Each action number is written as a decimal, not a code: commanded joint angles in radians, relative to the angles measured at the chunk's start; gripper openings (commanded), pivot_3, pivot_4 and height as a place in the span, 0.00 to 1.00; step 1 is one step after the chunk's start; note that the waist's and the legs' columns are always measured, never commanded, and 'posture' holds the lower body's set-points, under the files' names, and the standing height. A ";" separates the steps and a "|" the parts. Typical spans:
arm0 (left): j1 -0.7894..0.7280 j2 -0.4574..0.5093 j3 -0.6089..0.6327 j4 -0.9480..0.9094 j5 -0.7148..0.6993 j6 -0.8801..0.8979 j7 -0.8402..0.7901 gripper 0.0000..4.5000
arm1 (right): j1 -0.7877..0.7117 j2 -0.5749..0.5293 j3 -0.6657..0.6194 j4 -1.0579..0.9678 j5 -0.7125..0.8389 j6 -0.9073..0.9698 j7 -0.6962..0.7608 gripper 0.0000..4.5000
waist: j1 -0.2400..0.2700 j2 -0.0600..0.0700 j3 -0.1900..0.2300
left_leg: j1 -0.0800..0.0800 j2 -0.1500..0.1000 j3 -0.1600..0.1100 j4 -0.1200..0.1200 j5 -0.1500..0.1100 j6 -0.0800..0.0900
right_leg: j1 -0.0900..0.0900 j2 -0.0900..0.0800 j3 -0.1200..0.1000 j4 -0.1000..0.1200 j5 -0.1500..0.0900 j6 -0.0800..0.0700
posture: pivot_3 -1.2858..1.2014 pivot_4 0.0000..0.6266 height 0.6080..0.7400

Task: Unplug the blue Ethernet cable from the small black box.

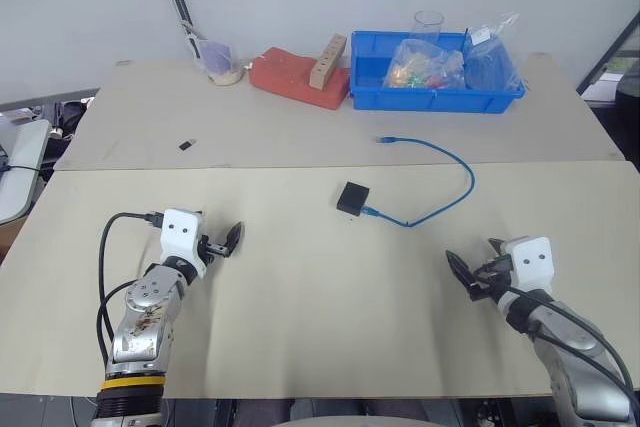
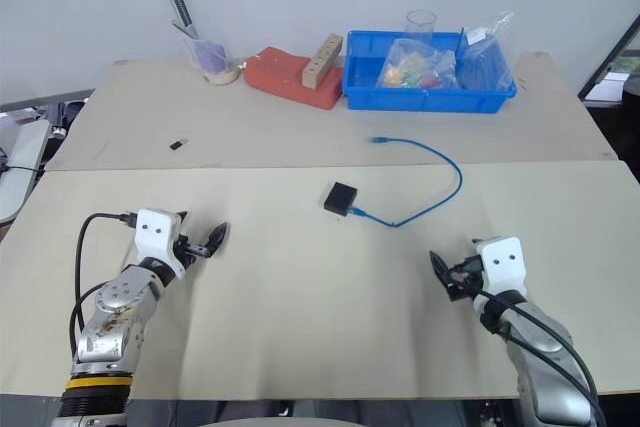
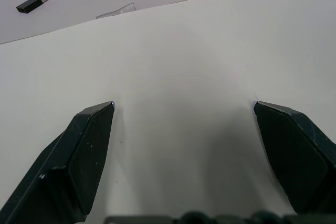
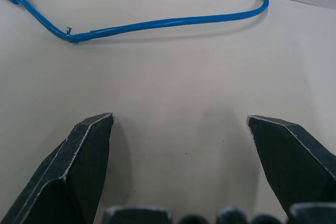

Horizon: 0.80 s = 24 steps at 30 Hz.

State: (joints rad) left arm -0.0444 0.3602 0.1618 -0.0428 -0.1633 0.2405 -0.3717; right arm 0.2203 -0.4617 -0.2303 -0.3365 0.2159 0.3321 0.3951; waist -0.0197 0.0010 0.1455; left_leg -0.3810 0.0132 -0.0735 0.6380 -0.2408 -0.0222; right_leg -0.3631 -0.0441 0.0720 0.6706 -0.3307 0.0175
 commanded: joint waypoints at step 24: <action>-0.363 0.476 -0.141 -0.351 -0.418 0.259 -0.811 1.00 | -0.714 -0.113 0.426 0.405 0.011 0.114 0.454 1.00 | -0.027 -0.004 0.005 | -0.001 0.001 -0.003 0.001 0.000 0.001 | 0.003 0.002 -0.003 -0.006 0.000 0.000 | 0.52 0.24 1.00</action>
State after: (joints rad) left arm -0.4174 0.8152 -0.0032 -0.3763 -0.5755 0.5228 -1.1605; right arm -0.4542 -0.5877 0.1855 0.0448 0.2465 0.4889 0.8434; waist -0.0468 -0.0030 0.1507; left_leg -0.3822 0.0137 -0.0760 0.6386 -0.2411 -0.0215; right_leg -0.3606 -0.0422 0.0691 0.6650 -0.3307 0.0174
